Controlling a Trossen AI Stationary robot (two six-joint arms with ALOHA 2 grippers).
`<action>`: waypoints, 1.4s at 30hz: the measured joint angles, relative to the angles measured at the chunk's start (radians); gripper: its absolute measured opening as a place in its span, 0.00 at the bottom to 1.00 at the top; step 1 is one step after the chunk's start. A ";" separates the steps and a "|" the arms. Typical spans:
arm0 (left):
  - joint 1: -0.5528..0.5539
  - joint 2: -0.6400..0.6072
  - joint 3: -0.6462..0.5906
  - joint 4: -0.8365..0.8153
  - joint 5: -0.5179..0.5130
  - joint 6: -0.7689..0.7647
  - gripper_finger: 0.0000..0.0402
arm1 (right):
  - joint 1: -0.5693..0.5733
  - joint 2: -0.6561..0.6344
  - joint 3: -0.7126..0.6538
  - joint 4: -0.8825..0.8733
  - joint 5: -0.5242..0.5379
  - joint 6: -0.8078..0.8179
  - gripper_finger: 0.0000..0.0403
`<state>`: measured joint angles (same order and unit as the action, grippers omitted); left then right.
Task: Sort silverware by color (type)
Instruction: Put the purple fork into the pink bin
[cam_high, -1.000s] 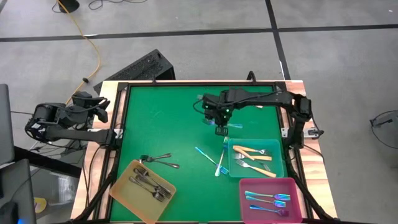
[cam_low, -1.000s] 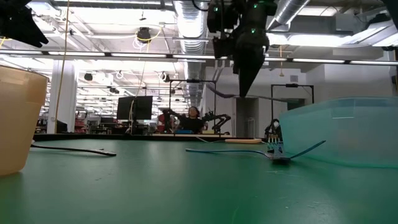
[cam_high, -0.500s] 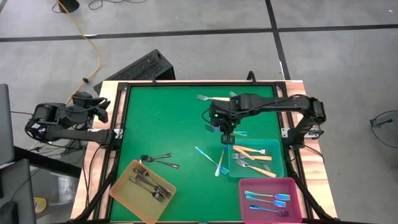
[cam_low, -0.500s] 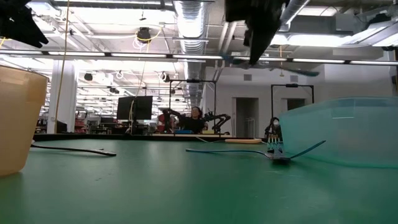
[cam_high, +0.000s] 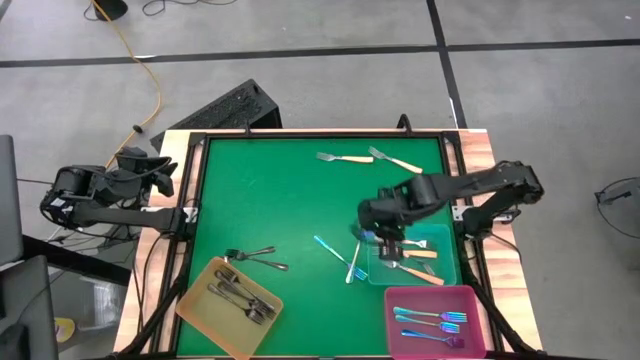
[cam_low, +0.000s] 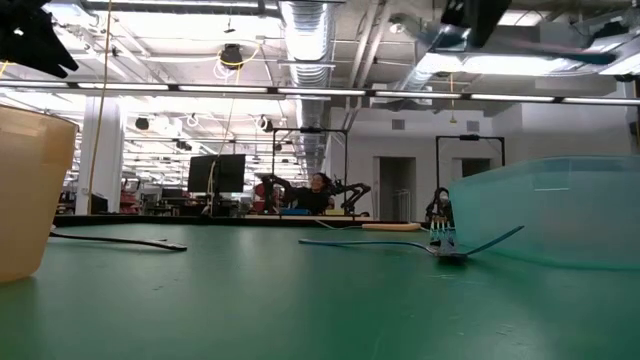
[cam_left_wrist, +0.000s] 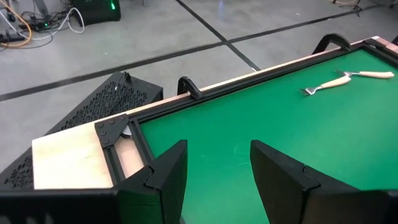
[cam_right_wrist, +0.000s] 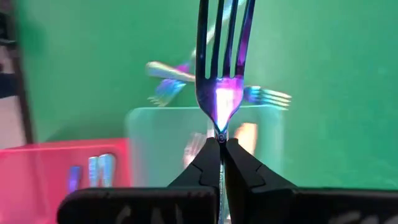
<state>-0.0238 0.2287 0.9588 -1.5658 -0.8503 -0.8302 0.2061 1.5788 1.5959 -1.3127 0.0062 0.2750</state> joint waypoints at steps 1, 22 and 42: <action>0.000 0.000 0.000 0.000 0.001 -0.003 0.39 | 0.027 -0.007 0.000 0.000 0.003 0.022 0.06; 0.000 0.000 0.000 0.000 -0.024 -0.061 0.39 | 0.552 -0.022 0.000 -0.101 0.084 0.627 0.07; 0.000 0.000 0.000 -0.005 -0.027 -0.071 0.39 | 0.781 -0.019 -0.207 0.093 0.127 1.028 0.08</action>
<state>-0.0240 0.2287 0.9588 -1.5703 -0.8776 -0.9016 0.9874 1.5597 1.3892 -1.2199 0.1328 1.3035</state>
